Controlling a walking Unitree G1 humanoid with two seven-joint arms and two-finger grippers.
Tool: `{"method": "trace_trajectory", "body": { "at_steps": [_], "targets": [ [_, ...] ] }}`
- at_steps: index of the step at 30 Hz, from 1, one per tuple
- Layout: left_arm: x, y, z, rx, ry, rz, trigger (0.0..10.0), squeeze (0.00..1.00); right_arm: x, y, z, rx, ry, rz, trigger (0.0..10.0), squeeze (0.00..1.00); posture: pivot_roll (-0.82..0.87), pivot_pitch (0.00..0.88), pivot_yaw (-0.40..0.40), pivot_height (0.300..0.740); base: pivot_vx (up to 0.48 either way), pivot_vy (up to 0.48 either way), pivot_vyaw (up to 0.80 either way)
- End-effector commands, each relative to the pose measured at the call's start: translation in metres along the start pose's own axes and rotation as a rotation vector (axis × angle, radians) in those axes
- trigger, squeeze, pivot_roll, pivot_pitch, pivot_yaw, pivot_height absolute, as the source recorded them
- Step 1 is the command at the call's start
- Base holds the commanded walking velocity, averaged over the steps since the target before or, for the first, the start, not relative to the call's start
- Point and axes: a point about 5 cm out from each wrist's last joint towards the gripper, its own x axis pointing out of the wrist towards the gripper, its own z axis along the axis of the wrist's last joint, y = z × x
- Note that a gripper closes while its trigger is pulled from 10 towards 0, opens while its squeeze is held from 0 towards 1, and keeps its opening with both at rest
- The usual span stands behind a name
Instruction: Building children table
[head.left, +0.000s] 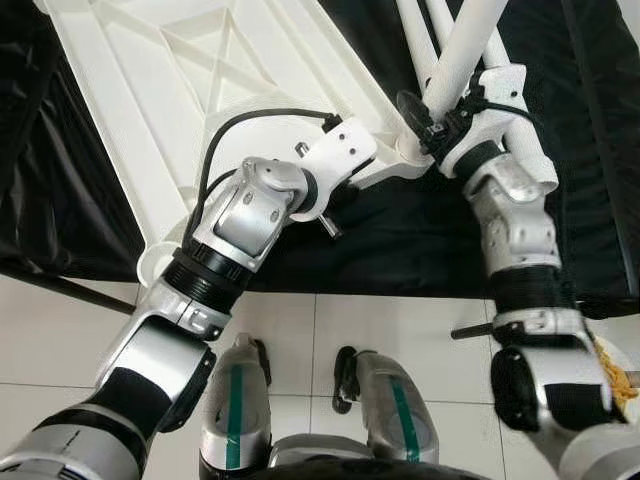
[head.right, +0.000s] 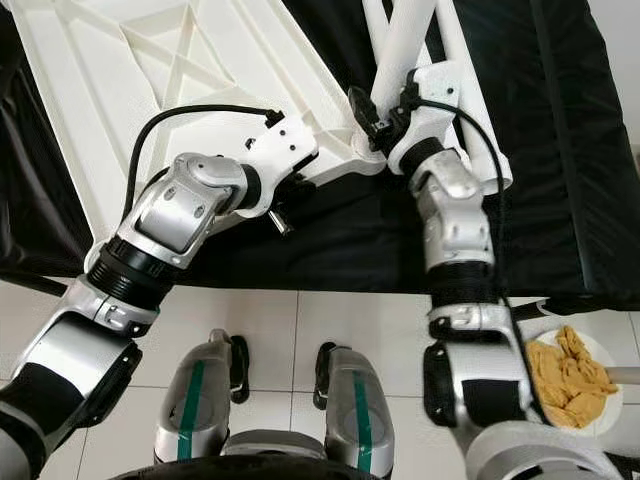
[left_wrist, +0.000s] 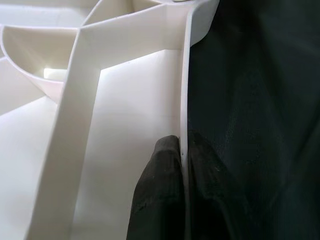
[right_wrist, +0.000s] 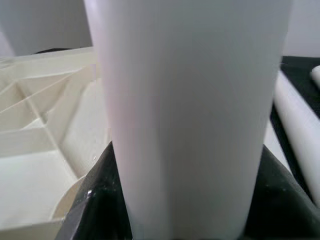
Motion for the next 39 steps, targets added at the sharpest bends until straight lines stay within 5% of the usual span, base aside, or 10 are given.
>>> {"method": "trace_trajectory", "body": {
  "at_steps": [1, 14, 18, 30, 34, 39],
  "targets": [
    [0.005, 0.002, -0.003, -0.077, -0.006, 0.165, 10.0, 0.0, 0.0, 0.021, -0.016, 0.003, 0.062, -0.047, 0.0, 0.0, 0.07, 0.138, -0.023, 0.74, 0.0, 0.0, 0.0],
    [0.006, 0.003, 0.0, -0.097, -0.005, 0.174, 10.0, 0.0, -0.005, 0.047, -0.023, -0.012, 0.077, -0.304, 0.0, 0.0, 0.06, 0.135, -0.019, 0.74, 0.0, 0.0, 0.0],
    [0.007, 0.002, 0.002, -0.099, -0.011, 0.174, 10.0, 0.0, -0.004, 0.063, -0.026, -0.01, 0.094, -0.269, 0.0, 0.0, 0.06, 0.125, -0.028, 0.74, 0.0, 0.0, 0.0],
    [0.007, 0.002, 0.002, -0.094, -0.009, 0.174, 10.0, 0.0, -0.009, 0.054, -0.029, 0.001, 0.112, -0.288, 0.0, 0.0, 0.06, 0.111, -0.036, 0.74, 0.0, 0.0, 0.0],
    [0.007, 0.001, 0.002, -0.073, -0.007, 0.163, 10.0, 0.0, -0.011, 0.037, -0.026, 0.0, 0.081, -0.065, 0.0, 0.0, 0.06, 0.1, -0.032, 0.74, 0.0, 0.0, 0.0],
    [0.006, 0.002, 0.001, -0.065, -0.003, 0.163, 10.0, 0.0, -0.011, 0.022, -0.019, -0.007, 0.06, 0.05, 0.0, 0.0, 0.06, 0.094, -0.028, 0.74, 0.0, 0.0, 0.0]
  ]
}}
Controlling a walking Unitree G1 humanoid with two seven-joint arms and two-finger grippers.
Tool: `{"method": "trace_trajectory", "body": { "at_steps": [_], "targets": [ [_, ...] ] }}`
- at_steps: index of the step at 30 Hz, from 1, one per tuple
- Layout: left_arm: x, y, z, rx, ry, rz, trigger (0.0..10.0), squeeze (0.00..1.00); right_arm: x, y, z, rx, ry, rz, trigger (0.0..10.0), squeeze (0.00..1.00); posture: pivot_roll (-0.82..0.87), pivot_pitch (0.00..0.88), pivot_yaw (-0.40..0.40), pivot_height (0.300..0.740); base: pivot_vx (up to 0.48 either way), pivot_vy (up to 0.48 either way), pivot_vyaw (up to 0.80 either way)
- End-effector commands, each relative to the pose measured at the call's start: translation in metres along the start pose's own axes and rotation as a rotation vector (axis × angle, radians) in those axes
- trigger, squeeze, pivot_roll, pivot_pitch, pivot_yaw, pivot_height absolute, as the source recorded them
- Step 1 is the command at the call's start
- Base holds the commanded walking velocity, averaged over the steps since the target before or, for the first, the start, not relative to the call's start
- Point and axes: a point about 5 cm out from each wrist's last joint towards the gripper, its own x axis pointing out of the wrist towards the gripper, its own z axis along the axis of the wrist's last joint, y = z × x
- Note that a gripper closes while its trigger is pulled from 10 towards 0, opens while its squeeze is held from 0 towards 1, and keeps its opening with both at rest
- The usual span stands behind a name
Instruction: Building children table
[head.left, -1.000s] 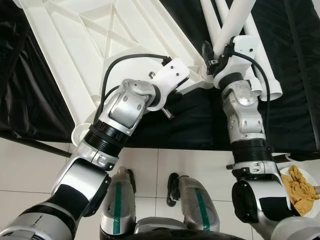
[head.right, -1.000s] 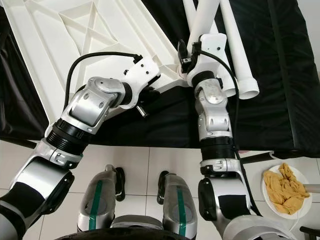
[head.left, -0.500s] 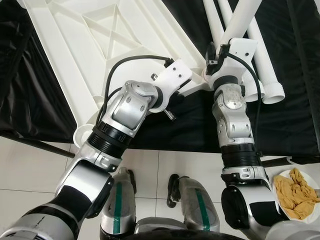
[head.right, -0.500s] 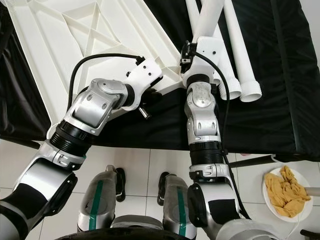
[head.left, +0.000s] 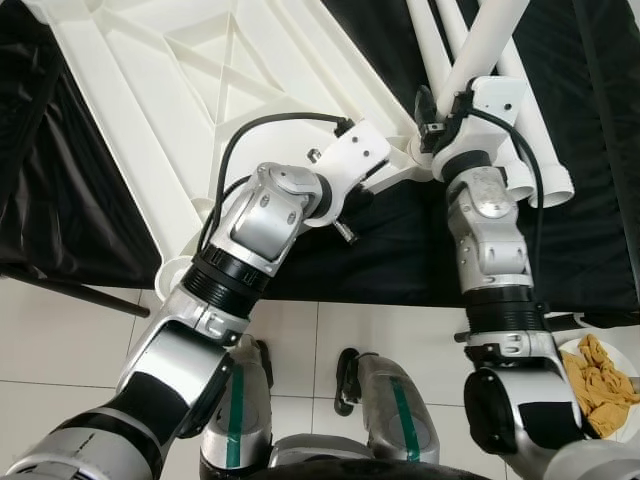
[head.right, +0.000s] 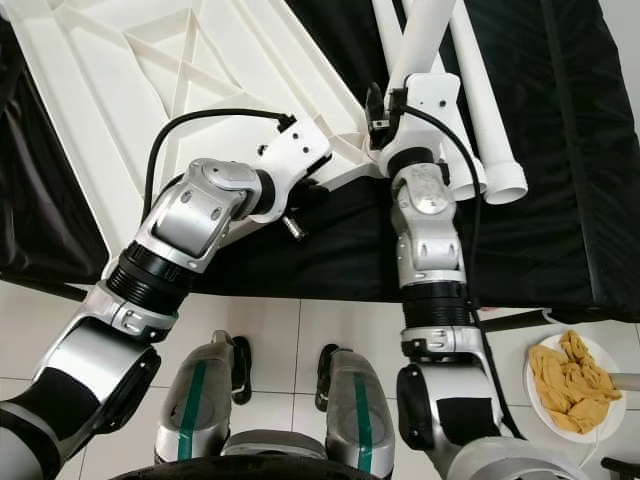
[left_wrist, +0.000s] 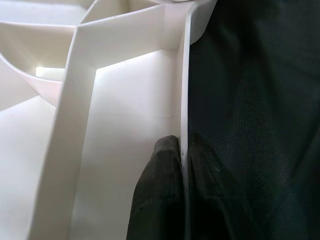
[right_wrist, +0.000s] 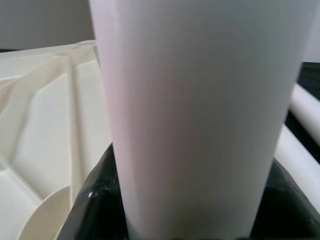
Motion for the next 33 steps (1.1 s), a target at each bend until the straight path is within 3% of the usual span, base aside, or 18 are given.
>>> {"method": "trace_trajectory", "body": {
  "at_steps": [1, 4, 7, 10, 14, 18, 24, 25, 28, 33],
  "targets": [
    [0.0, 0.012, -0.004, -0.023, -0.001, 0.172, 10.0, 0.0, -0.007, 0.019, -0.02, 0.037, 0.083, 0.196, 0.0, 0.0, 0.06, 0.094, -0.028, 0.74, 0.0, 0.0, 0.0],
    [-0.001, 0.013, -0.005, -0.018, 0.002, 0.171, 10.0, 0.0, -0.003, -0.001, -0.012, 0.007, 0.061, 0.323, 0.0, 0.0, 0.05, 0.086, -0.025, 0.74, 0.0, 0.0, 0.0],
    [-0.001, 0.013, -0.005, -0.017, 0.002, 0.17, 10.0, 0.0, -0.002, -0.004, -0.011, -0.005, 0.058, 0.34, 0.0, 0.0, 0.05, 0.085, -0.025, 0.74, 0.0, 0.0, 0.0],
    [0.0, 0.011, -0.004, -0.011, 0.001, 0.163, 10.0, 0.0, -0.001, -0.011, -0.007, 0.009, 0.055, 0.478, 0.0, 0.0, 0.05, 0.083, -0.023, 0.74, 0.0, 0.0, 0.0],
    [0.0, 0.011, -0.004, -0.01, 0.0, 0.162, 10.0, 0.0, -0.001, -0.012, -0.005, 0.029, 0.05, 0.512, 0.0, 0.0, 0.06, 0.081, -0.021, 0.74, 0.0, 0.0, 0.0],
    [0.0, 0.011, -0.004, -0.007, 0.002, 0.162, 10.0, 0.0, 0.008, -0.028, -0.003, 0.051, 0.03, 0.526, 0.0, 0.0, 0.06, 0.078, -0.018, 0.74, 0.0, 0.0, 0.0],
    [-0.001, 0.012, -0.005, -0.004, 0.005, 0.164, 10.0, 0.0, 0.014, -0.034, -0.003, 0.01, 0.045, 0.517, 0.0, 0.0, 0.07, 0.081, -0.018, 0.74, 0.0, 0.0, 0.0],
    [-0.001, 0.012, -0.005, -0.004, 0.006, 0.164, 10.0, 0.0, 0.016, -0.033, -0.005, -0.018, 0.07, 0.49, 10.0, 0.0, 0.07, 0.081, -0.019, 0.74, 0.0, 0.0, 0.0],
    [-0.002, 0.011, -0.005, -0.005, 0.007, 0.165, 10.0, 0.0, 0.018, -0.029, -0.01, -0.049, 0.101, 0.436, 10.0, 0.0, 0.07, 0.085, -0.018, 0.74, 0.0, 0.0, 0.0],
    [-0.001, 0.011, -0.005, -0.004, 0.008, 0.163, 10.0, 0.0, 0.019, -0.024, -0.013, -0.019, 0.093, 0.353, 10.0, 0.0, 0.07, 0.09, -0.021, 0.74, 0.0, 0.0, 0.0]
  ]
}}
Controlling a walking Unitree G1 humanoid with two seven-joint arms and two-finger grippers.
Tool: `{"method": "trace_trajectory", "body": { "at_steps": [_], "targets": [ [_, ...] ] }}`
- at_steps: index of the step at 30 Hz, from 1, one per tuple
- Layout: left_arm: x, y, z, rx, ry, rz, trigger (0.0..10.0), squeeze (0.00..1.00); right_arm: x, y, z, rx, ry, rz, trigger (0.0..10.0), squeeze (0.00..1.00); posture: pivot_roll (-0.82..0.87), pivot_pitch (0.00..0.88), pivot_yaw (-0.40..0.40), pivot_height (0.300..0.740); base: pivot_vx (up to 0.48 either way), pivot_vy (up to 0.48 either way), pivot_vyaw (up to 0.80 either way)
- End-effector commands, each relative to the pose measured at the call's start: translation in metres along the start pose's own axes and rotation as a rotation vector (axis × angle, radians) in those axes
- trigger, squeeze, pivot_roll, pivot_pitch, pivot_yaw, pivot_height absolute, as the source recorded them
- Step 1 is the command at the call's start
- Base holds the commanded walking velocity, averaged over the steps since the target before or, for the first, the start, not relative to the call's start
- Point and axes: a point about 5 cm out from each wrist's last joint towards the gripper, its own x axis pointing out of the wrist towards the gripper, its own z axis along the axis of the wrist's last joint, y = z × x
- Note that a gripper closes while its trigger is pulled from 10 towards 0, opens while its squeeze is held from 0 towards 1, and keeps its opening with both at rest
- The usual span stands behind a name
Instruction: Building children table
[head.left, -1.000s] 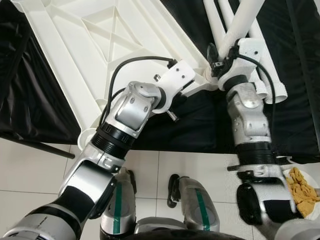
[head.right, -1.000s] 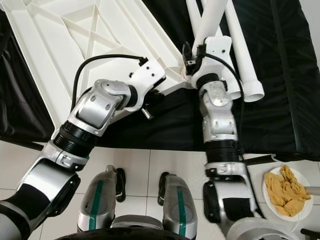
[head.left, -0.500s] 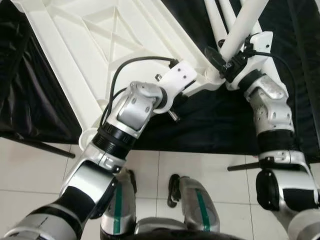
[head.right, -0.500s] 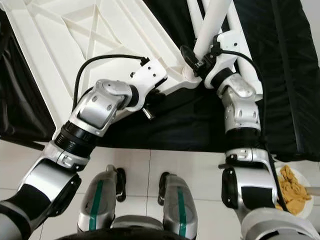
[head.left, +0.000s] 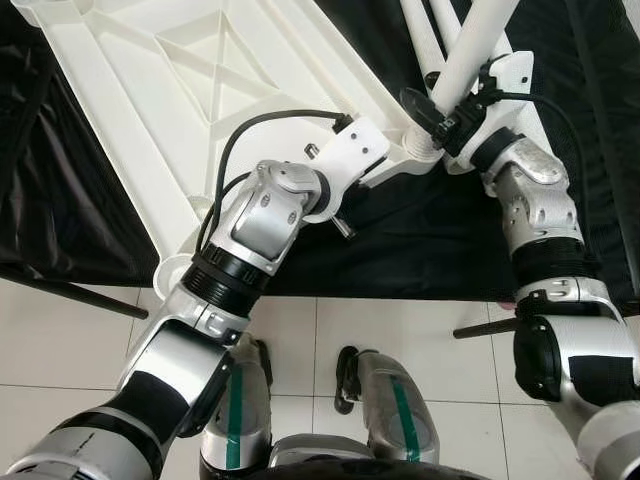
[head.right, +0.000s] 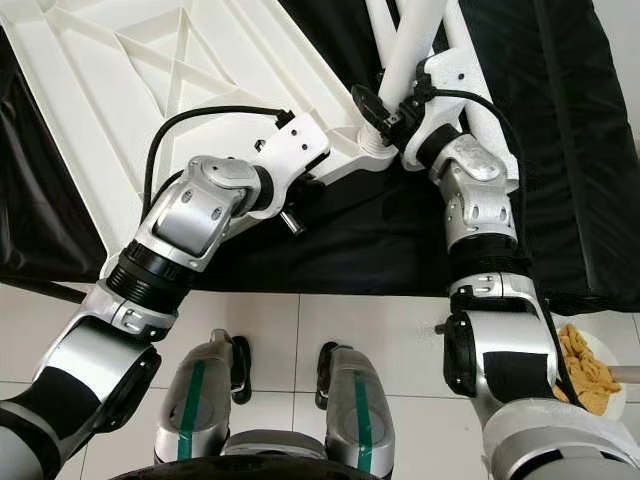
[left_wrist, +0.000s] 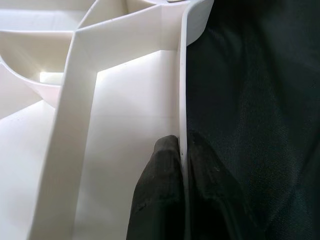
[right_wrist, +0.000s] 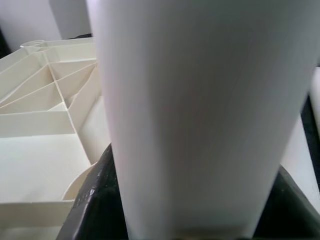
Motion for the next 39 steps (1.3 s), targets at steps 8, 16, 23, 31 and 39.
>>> {"method": "trace_trajectory", "body": {
  "at_steps": [8, 16, 23, 31, 39],
  "targets": [
    [0.002, 0.006, -0.004, -0.025, 0.005, 0.124, 10.0, 0.0, -0.003, 0.026, -0.01, -0.129, -0.008, 0.027, 10.0, 0.0, 0.05, 0.097, -0.013, 0.74, 0.0, 0.0, 0.0],
    [0.003, 0.005, -0.001, -0.021, -0.001, 0.118, 10.0, 0.0, -0.005, 0.03, -0.01, -0.249, 0.017, 0.071, 10.0, 0.0, 0.05, 0.103, -0.017, 0.74, 0.0, 0.0, 0.0],
    [0.002, 0.006, -0.002, -0.026, -0.002, 0.122, 10.0, 0.0, -0.004, 0.008, -0.01, 0.004, 0.009, -0.131, 10.0, 0.0, 0.05, 0.107, -0.022, 0.74, 0.0, 0.0, 0.0],
    [0.002, 0.006, -0.002, -0.028, -0.003, 0.126, 10.0, 0.0, -0.006, 0.008, -0.017, 0.076, 0.016, -0.178, 10.0, 0.0, 0.05, 0.109, -0.021, 0.74, 0.0, 0.0, 0.0],
    [0.002, 0.005, -0.002, -0.027, -0.001, 0.12, 10.0, 0.0, -0.006, 0.033, -0.012, -0.231, -0.001, -0.016, 10.0, 0.0, 0.05, 0.114, -0.015, 0.74, 0.0, 0.0, 0.0]
  ]
}}
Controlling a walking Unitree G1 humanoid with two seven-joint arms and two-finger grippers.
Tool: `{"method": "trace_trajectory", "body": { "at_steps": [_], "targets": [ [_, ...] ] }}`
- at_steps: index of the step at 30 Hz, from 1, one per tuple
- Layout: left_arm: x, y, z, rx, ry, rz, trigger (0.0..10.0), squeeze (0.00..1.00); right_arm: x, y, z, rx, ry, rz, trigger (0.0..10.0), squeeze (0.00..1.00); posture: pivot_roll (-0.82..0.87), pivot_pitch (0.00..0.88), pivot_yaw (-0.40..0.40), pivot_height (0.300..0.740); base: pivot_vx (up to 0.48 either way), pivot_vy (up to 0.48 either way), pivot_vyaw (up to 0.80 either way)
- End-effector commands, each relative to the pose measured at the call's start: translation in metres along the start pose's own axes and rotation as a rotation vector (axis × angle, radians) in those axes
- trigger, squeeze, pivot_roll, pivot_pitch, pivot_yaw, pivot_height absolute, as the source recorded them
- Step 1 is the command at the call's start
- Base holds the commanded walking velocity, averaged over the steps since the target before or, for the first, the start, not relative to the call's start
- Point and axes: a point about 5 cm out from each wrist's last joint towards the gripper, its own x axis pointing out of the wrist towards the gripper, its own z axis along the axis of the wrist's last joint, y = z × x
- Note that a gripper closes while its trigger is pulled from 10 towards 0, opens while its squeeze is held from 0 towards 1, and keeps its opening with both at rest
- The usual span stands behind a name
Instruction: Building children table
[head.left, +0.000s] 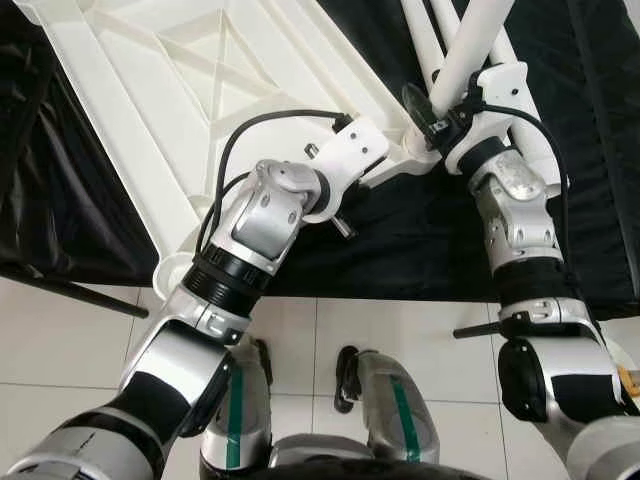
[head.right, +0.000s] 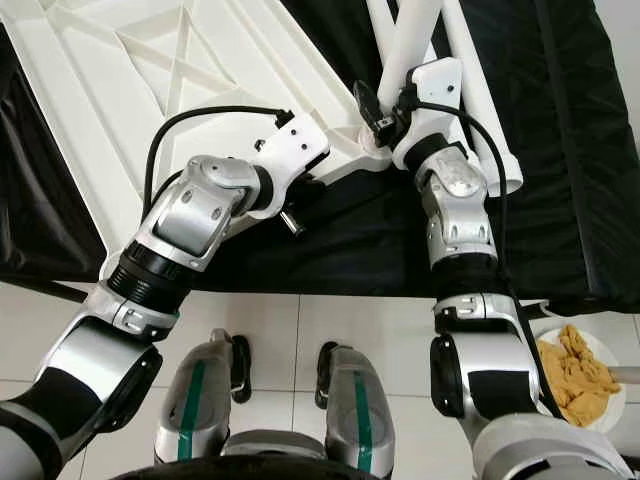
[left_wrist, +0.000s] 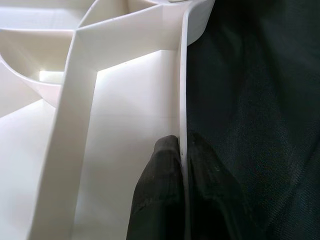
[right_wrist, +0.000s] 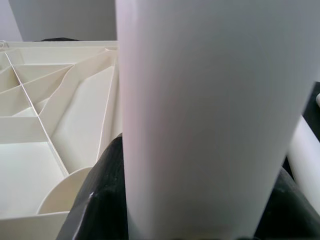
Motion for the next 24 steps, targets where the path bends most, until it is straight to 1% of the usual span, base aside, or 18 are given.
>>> {"method": "trace_trajectory", "body": {
  "at_steps": [1, 3, 5, 8, 11, 12, 14, 16, 20, 22, 24],
  "targets": [
    [0.001, 0.006, -0.003, -0.028, 0.003, 0.115, 10.0, 0.0, -0.004, 0.019, -0.009, -0.133, 0.039, 0.101, 10.0, 0.0, 0.05, 0.114, -0.015, 0.74, 0.0, 0.0, 0.0],
    [0.001, 0.005, -0.003, -0.029, 0.003, 0.114, 10.0, 0.0, -0.004, 0.021, -0.009, -0.161, 0.04, 0.119, 10.0, 0.0, 0.05, 0.114, -0.015, 0.74, 0.0, 0.0, 0.0],
    [0.001, 0.005, -0.003, -0.029, 0.003, 0.114, 10.0, 0.0, -0.004, 0.023, -0.009, -0.163, 0.036, 0.126, 10.0, 0.0, 0.05, 0.115, -0.015, 0.74, 0.0, 0.0, 0.0],
    [0.001, 0.005, -0.003, -0.03, 0.005, 0.114, 10.0, 0.0, -0.006, 0.02, -0.01, -0.09, 0.024, 0.099, 10.0, 0.0, 0.05, 0.116, -0.014, 0.74, 0.0, 0.0, 0.0],
    [0.001, 0.005, -0.003, -0.03, 0.005, 0.115, 10.0, 0.0, -0.006, 0.019, -0.01, -0.077, 0.019, 0.091, 10.0, 0.0, 0.05, 0.116, -0.014, 0.74, 0.0, 0.0, 0.0],
    [0.001, 0.005, -0.003, -0.03, 0.004, 0.114, 10.0, 0.0, -0.008, 0.015, -0.007, -0.007, -0.029, 0.043, 10.0, 0.0, 0.05, 0.117, -0.015, 0.74, 0.0, 0.0, 0.0],
    [0.001, 0.005, -0.003, -0.03, 0.004, 0.114, 10.0, 0.0, -0.012, 0.012, -0.002, 0.04, -0.097, 0.003, 10.0, 0.0, 0.05, 0.117, -0.015, 0.74, 0.0, 0.0, 0.0],
    [0.001, 0.005, -0.003, -0.031, 0.004, 0.113, 10.0, 0.0, -0.016, 0.013, 0.0, 0.047, -0.142, -0.006, 10.0, 0.0, 0.05, 0.117, -0.015, 0.74, 0.0, 0.0, 0.0],
    [0.001, 0.005, -0.003, -0.031, 0.005, 0.113, 10.0, 0.0, -0.02, 0.015, 0.001, 0.063, -0.173, -0.024, 10.0, 0.0, 0.05, 0.119, -0.015, 0.74, 0.0, 0.0, 0.0],
    [0.001, 0.005, -0.003, -0.031, 0.006, 0.113, 10.0, 0.0, -0.025, 0.016, 0.003, 0.072, -0.219, -0.065, 10.0, 0.0, 0.05, 0.12, -0.013, 0.74, 0.0, 0.0, 0.0],
    [0.001, 0.005, -0.003, -0.03, 0.007, 0.111, 10.0, 0.0, -0.028, 0.017, 0.001, 0.072, -0.225, -0.09, 10.0, 0.0, 0.05, 0.119, -0.011, 0.74, 0.0, 0.0, 0.0]
  ]
}}
